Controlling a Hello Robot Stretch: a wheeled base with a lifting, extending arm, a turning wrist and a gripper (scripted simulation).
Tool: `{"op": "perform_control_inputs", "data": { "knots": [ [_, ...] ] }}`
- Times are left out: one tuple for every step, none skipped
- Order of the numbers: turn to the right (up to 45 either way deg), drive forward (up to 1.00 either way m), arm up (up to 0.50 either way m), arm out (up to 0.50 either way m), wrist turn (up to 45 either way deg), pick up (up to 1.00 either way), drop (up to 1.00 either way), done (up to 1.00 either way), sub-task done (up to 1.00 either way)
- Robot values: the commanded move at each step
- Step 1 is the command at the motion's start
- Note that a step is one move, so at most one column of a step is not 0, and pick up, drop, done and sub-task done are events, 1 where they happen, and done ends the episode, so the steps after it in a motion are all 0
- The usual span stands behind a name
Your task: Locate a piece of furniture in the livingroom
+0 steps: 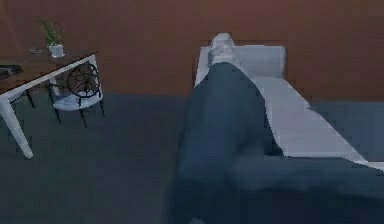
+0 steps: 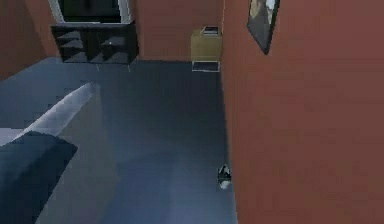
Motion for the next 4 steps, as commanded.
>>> {"op": "perform_control_inputs", "data": {
  "knots": [
    [0.0,0.15,0.0,0.0,0.0,0.0,0.0,0.0,0.0],
    [-45.0,0.0,0.0,0.0,0.0,0.0,0.0,0.0,0.0],
    [-33.0,0.0,0.0,0.0,0.0,0.0,0.0,0.0,0.0],
    [0.0,0.3,0.0,0.0,0.0,0.0,0.0,0.0,0.0]
  ]
}}
